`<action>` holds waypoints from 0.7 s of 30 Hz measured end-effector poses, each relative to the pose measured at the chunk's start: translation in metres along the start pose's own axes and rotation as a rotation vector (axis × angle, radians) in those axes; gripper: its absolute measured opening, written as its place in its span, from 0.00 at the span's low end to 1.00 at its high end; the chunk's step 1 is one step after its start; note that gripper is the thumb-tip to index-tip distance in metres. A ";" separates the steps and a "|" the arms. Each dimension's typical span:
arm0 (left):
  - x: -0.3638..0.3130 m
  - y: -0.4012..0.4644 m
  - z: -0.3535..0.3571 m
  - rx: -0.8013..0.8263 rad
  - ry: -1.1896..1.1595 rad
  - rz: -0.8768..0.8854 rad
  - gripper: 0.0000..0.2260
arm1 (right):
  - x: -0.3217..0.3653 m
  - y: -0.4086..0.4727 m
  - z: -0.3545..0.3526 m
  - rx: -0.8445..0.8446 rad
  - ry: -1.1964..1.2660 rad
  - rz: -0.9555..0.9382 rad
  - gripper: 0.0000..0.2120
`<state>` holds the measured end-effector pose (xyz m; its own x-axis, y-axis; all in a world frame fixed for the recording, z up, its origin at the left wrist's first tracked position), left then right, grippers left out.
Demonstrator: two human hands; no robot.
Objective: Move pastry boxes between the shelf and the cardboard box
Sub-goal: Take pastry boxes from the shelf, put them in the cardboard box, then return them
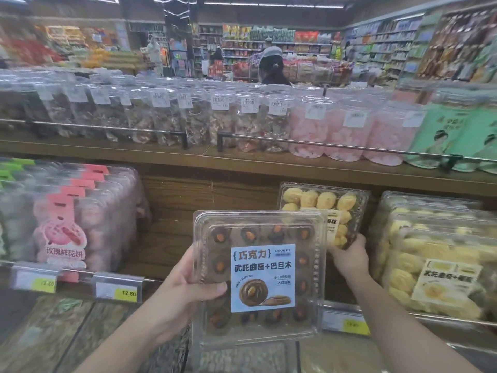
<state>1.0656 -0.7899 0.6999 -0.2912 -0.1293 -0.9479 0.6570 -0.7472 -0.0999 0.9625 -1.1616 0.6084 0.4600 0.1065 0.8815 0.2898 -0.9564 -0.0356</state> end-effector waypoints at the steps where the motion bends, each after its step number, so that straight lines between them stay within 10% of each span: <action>1: 0.000 -0.001 0.000 0.000 0.006 0.002 0.31 | 0.000 0.001 -0.001 0.001 -0.003 0.005 0.42; 21: -0.029 0.082 -0.103 -0.143 0.075 0.077 0.35 | 0.005 -0.097 -0.002 0.099 -0.229 -0.251 0.41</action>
<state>1.2000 -0.7803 0.6882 -0.1872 -0.1300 -0.9737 0.7693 -0.6357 -0.0631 0.9353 -1.0688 0.6169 0.5375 0.4039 0.7402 0.4924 -0.8630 0.1133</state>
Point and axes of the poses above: each hand's wrist, its own y-axis towards the middle knuckle, its own z-axis out of the palm, x = y × z, the point moved 4 cm from there along y, towards the middle knuckle, and after that the axes turned 4 degrees about -x, right-handed, at the moved point
